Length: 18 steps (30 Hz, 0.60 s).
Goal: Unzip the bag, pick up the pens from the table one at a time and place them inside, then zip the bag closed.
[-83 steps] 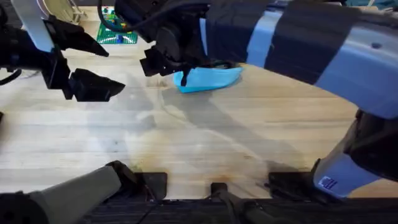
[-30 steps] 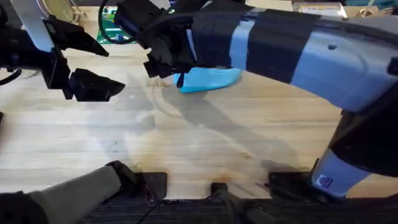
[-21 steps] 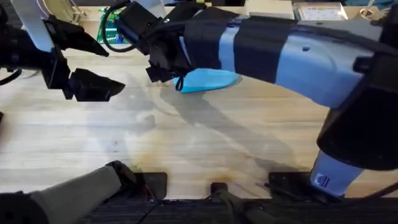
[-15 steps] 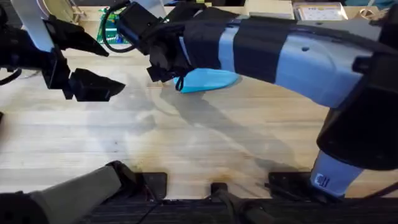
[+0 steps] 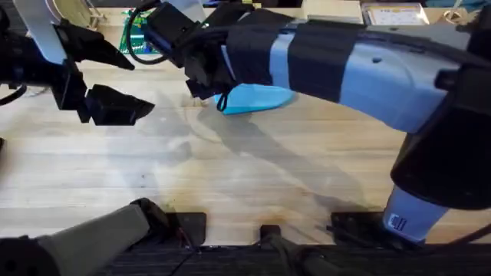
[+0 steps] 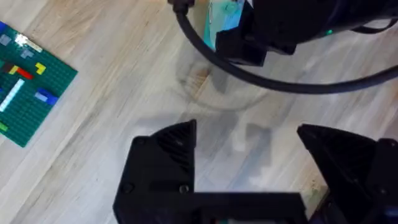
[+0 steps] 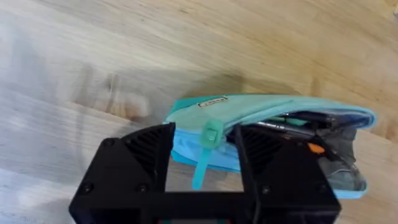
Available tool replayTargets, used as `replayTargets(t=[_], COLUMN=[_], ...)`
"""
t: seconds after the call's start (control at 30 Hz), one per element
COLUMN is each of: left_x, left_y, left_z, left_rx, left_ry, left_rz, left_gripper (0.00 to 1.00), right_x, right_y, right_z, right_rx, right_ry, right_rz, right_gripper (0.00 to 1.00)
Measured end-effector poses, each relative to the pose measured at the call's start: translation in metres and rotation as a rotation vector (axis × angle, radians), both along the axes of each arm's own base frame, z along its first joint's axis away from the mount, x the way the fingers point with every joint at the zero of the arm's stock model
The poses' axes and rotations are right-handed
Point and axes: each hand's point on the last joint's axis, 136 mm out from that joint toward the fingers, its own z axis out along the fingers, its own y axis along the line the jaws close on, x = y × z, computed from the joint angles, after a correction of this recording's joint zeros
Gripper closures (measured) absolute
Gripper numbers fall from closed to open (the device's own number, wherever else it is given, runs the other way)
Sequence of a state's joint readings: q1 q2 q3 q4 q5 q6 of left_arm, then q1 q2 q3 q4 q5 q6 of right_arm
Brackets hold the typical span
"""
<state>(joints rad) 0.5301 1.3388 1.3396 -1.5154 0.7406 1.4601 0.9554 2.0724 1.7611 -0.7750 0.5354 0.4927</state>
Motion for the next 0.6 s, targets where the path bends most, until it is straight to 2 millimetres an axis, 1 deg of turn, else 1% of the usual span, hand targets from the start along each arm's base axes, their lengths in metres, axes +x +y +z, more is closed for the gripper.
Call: replayTargets(t=[0.47,0.6], left_x=[0.0,0.0], left_y=[0.0,0.0], left_z=[0.0,0.0], left_rx=[0.0,0.0], left_ry=[0.0,0.0], left_rz=[0.0,0.0], left_gripper=[0.007,0.007], right_x=[0.0011,0.0015], right_y=[-0.0014,-0.0019], right_z=[0.0008,0.001], right_rx=[-0.007,-0.009], right_ry=[-0.008,-0.011], right_rz=[-0.004,-0.006], right_gripper=[0.561,0.633])
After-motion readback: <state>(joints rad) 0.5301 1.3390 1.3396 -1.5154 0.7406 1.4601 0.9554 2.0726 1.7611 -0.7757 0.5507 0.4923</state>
